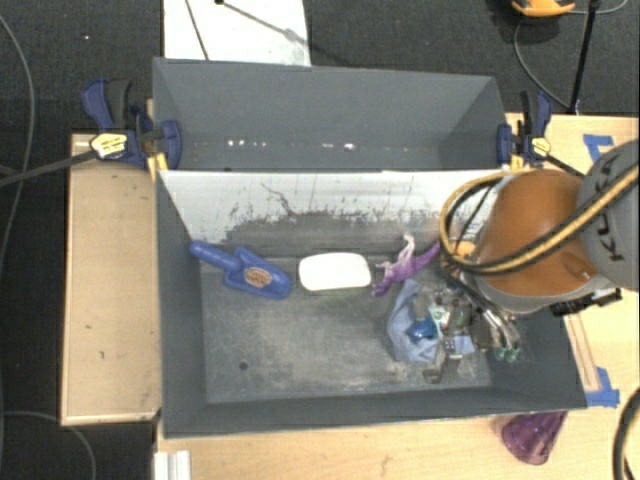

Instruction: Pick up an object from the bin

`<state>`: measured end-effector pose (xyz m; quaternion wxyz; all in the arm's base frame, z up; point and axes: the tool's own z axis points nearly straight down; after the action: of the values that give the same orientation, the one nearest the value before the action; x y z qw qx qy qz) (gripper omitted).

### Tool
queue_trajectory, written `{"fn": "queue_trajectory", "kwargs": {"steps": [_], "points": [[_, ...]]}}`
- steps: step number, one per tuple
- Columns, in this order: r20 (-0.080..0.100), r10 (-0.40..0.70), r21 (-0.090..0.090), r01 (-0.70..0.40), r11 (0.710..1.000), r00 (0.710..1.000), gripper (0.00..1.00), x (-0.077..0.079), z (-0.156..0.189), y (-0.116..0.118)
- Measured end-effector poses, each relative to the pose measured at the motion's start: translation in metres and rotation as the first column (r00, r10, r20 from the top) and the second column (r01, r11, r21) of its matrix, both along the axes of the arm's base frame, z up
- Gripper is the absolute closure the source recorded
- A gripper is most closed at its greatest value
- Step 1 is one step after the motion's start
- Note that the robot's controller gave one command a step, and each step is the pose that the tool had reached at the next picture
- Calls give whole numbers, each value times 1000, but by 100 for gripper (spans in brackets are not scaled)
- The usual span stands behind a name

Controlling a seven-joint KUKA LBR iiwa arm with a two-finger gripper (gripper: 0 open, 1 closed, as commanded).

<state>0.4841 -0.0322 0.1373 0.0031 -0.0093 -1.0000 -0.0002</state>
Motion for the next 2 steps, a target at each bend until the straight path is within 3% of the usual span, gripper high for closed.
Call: {"fn": "queue_trajectory", "kwargs": {"steps": [1, 2], "points": [[8, 1, -1, -1, 1000, 1000, 0, 2, 4, 0], [1, 185, 2, -185, 983, 983, 100, 3, -49, -24]]}}
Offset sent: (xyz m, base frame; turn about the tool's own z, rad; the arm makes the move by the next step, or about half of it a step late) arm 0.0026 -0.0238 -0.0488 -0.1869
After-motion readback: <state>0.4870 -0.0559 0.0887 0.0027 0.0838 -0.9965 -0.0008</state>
